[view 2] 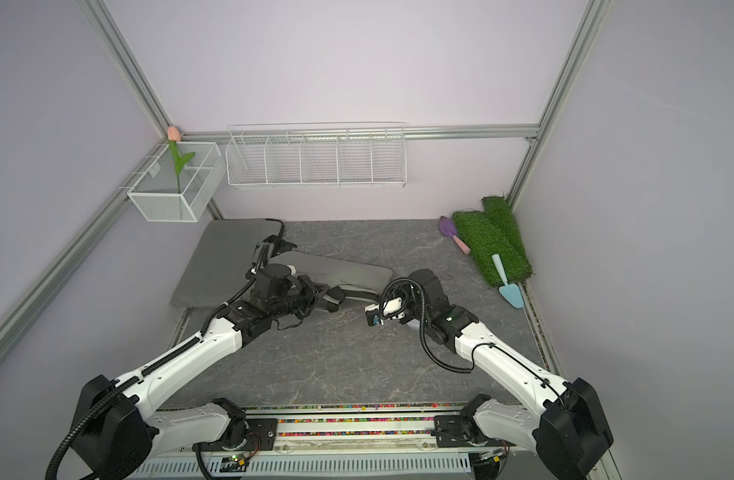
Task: Put the mouse into the laptop bag
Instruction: Unzip the zipper on the zippered laptop bag.
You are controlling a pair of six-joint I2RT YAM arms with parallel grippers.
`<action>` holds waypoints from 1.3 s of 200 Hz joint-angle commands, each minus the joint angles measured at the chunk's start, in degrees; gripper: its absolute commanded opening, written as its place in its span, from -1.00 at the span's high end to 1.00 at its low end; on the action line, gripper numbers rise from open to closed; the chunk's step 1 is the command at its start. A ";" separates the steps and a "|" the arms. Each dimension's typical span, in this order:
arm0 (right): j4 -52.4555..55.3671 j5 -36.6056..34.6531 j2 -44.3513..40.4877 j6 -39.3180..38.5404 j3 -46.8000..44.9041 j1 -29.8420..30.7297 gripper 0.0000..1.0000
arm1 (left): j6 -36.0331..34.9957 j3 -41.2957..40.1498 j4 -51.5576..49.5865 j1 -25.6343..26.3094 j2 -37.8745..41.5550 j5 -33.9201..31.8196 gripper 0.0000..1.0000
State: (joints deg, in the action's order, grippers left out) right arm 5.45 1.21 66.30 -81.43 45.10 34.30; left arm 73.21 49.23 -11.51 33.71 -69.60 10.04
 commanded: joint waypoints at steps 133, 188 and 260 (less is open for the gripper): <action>-20.69 4.28 -4.50 16.51 -10.30 -4.51 0.87 | -4.40 26.46 -9.43 -5.94 -7.23 -8.26 1.00; -37.23 4.05 -4.62 23.92 -17.46 -5.50 0.87 | -4.72 30.71 -12.19 -6.47 -8.75 -8.84 1.00; -51.35 1.17 10.51 25.61 -18.40 -6.52 0.87 | -4.87 33.83 -13.92 -6.56 -7.91 -6.65 1.00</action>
State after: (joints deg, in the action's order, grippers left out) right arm -42.94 5.69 71.81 -58.81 28.82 29.78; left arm 70.39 77.65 -32.29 29.32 -80.71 10.20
